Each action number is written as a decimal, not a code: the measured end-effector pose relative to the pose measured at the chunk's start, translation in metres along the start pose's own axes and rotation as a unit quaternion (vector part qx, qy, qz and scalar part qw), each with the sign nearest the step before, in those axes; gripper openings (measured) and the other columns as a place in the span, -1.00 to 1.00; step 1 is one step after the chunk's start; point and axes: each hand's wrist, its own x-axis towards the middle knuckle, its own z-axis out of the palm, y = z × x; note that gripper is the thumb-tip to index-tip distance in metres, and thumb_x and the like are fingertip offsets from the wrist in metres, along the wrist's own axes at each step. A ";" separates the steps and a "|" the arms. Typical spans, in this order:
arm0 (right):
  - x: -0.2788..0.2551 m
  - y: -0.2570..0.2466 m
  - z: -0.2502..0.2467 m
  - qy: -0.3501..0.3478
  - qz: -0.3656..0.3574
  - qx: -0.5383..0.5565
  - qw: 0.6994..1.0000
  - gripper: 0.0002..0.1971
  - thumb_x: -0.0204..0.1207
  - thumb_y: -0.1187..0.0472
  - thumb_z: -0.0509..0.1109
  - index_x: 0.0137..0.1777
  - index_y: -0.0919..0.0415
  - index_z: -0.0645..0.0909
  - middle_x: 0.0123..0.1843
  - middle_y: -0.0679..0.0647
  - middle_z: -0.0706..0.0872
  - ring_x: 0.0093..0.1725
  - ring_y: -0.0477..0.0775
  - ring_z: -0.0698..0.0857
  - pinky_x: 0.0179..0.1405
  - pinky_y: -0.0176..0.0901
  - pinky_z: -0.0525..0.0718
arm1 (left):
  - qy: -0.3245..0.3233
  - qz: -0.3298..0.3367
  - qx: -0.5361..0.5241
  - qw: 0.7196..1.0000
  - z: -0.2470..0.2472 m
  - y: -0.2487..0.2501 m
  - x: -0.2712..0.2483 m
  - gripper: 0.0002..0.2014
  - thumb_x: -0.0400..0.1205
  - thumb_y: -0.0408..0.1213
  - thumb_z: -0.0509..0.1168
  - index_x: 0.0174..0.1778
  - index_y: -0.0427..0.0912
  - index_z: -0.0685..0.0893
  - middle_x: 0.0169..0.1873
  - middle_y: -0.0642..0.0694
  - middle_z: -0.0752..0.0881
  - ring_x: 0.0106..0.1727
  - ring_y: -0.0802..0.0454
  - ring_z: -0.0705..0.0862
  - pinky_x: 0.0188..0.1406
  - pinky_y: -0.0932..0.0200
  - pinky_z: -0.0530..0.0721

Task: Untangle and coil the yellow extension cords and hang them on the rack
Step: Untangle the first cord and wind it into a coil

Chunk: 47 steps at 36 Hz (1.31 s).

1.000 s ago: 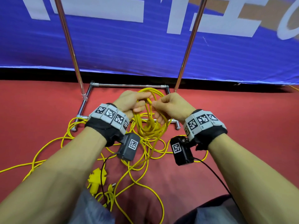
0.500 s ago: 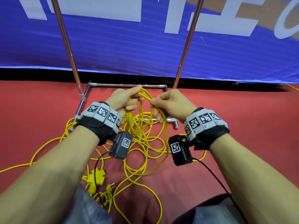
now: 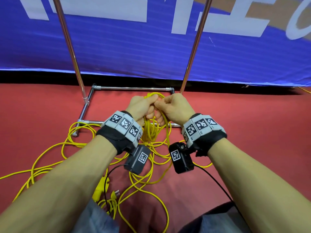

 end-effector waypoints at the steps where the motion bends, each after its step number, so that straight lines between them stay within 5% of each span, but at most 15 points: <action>1: 0.000 0.000 0.000 -0.003 0.001 0.005 1.000 -0.65 0.67 0.26 0.27 -0.33 0.39 0.63 -0.51 0.15 0.69 -0.57 0.10 0.66 -0.52 -0.13 0.68 | 0.012 0.007 0.002 1.000 0.001 0.001 0.000 -0.67 0.72 -0.32 0.24 -0.38 -0.32 0.53 -0.83 -0.03 0.28 -0.79 0.09 0.23 -0.62 0.20 0.21; 6: -0.011 0.001 -0.007 -0.095 0.052 0.039 0.993 -0.63 0.73 0.17 0.20 -0.25 0.37 0.58 -0.59 0.10 0.62 -0.66 0.03 0.59 -0.63 -0.24 0.59 | 0.105 0.066 -0.073 0.990 -0.015 0.016 0.009 -0.71 0.67 -0.48 0.20 -0.41 -0.34 0.54 -0.49 -0.22 0.49 -0.80 0.18 0.22 -0.78 0.39 0.14; 8: -0.017 0.006 -0.013 -0.110 0.052 0.032 0.992 -0.64 0.73 0.17 0.20 -0.26 0.35 0.59 -0.60 0.09 0.60 -0.68 0.00 0.55 -0.68 -0.28 0.54 | 0.121 0.069 -0.117 0.983 -0.029 0.022 0.014 -0.70 0.68 -0.50 0.18 -0.41 -0.33 0.53 -0.52 -0.20 0.52 -0.80 0.20 0.22 -0.78 0.40 0.12; 11: -0.021 0.009 -0.018 -0.090 0.027 0.019 0.995 -0.68 0.73 0.20 0.21 -0.23 0.34 0.59 -0.62 0.05 0.56 -0.73 -0.05 0.48 -0.73 -0.36 0.43 | 0.111 0.061 -0.125 0.984 -0.040 0.022 0.013 -0.72 0.69 -0.47 0.20 -0.37 -0.34 0.55 -0.62 -0.09 0.50 -0.80 0.21 0.21 -0.78 0.41 0.13; 18: -0.014 -0.004 -0.001 -0.061 -0.013 -0.025 0.998 -0.68 0.72 0.22 0.21 -0.26 0.29 0.60 -0.57 0.10 0.55 -0.72 -0.06 0.45 -0.71 -0.31 0.42 | 0.092 0.023 -0.143 0.985 -0.030 0.020 0.005 -0.68 0.70 -0.29 0.31 -0.34 -0.38 0.50 -0.39 -0.29 0.58 -0.80 0.21 0.23 -0.78 0.40 0.20; 26: -0.008 -0.004 0.019 -0.048 -0.022 -0.076 0.996 -0.68 0.68 0.18 0.25 -0.22 0.36 0.66 -0.59 0.09 0.58 -0.71 -0.01 0.50 -0.67 -0.23 0.48 | 0.051 0.026 -0.095 0.994 -0.030 0.019 0.002 -0.78 0.70 -0.38 0.26 -0.28 -0.34 0.57 -0.42 -0.20 0.59 -0.78 0.20 0.27 -0.77 0.39 0.24; 30: -0.009 -0.001 0.016 -0.064 -0.008 -0.049 0.997 -0.66 0.71 0.17 0.22 -0.24 0.33 0.63 -0.61 0.06 0.54 -0.72 -0.04 0.44 -0.69 -0.28 0.41 | 0.080 -0.001 -0.065 0.995 -0.030 0.019 0.005 -0.71 0.71 -0.32 0.23 -0.35 -0.23 0.58 -0.59 -0.06 0.63 -0.58 0.08 0.53 -0.61 0.26 0.51; 32: -0.010 0.000 0.014 -0.091 0.014 -0.029 0.995 -0.66 0.72 0.18 0.21 -0.27 0.30 0.60 -0.62 0.04 0.52 -0.72 -0.05 0.45 -0.68 -0.31 0.42 | 0.063 -0.026 -0.100 0.993 -0.027 0.019 0.002 -0.68 0.74 -0.27 0.19 -0.36 -0.21 0.54 -0.58 -0.07 0.66 -0.48 -0.02 0.67 -0.38 0.08 0.69; 34: -0.011 0.001 0.010 -0.113 0.040 -0.007 0.993 -0.64 0.72 0.17 0.22 -0.31 0.29 0.57 -0.62 0.06 0.50 -0.67 0.00 0.48 -0.64 -0.31 0.45 | 0.031 -0.035 -0.164 0.985 -0.022 0.021 -0.001 -0.67 0.77 -0.26 0.12 -0.34 -0.22 0.48 -0.60 -0.10 0.65 -0.50 -0.08 0.73 -0.41 0.01 0.78; 36: -0.012 0.003 0.003 -0.129 0.067 0.018 0.989 -0.62 0.69 0.11 0.26 -0.34 0.28 0.55 -0.59 0.10 0.47 -0.61 0.06 0.48 -0.55 -0.26 0.50 | 0.011 -0.030 -0.220 0.975 -0.021 0.027 -0.004 -0.66 0.79 -0.27 0.07 -0.33 -0.21 0.44 -0.67 -0.07 0.53 -0.67 0.01 0.60 -0.56 0.17 0.71; 39: -0.016 0.010 -0.009 -0.148 0.086 0.040 0.984 -0.63 0.64 0.05 0.33 -0.34 0.26 0.56 -0.56 0.10 0.48 -0.58 0.08 0.47 -0.50 -0.22 0.48 | 0.001 -0.012 -0.256 0.967 -0.031 0.035 0.000 -0.65 0.80 -0.29 0.02 -0.35 -0.15 0.35 -0.72 0.05 0.30 -0.77 0.18 0.24 -0.72 0.41 0.33; 43: -0.016 0.017 -0.023 -0.138 0.092 0.025 0.986 -0.65 0.61 0.10 0.36 -0.39 0.23 0.54 -0.56 0.10 0.48 -0.57 0.07 0.44 -0.66 -0.34 0.38 | 0.010 0.021 -0.249 0.968 -0.045 0.037 0.007 -0.66 0.78 -0.32 0.02 -0.37 -0.15 0.34 -0.71 0.07 0.23 -0.78 0.20 0.17 -0.77 0.38 0.17; 47: -0.011 0.030 -0.030 -0.108 0.103 -0.014 0.989 -0.56 0.54 -0.04 0.43 -0.51 0.15 0.52 -0.59 0.12 0.50 -0.54 0.13 0.49 -0.38 -0.13 0.53 | 0.045 0.045 -0.240 0.969 -0.056 0.041 0.012 -0.68 0.71 -0.38 0.07 -0.39 -0.15 0.34 -0.70 0.07 0.19 -0.76 0.18 0.15 -0.74 0.36 0.13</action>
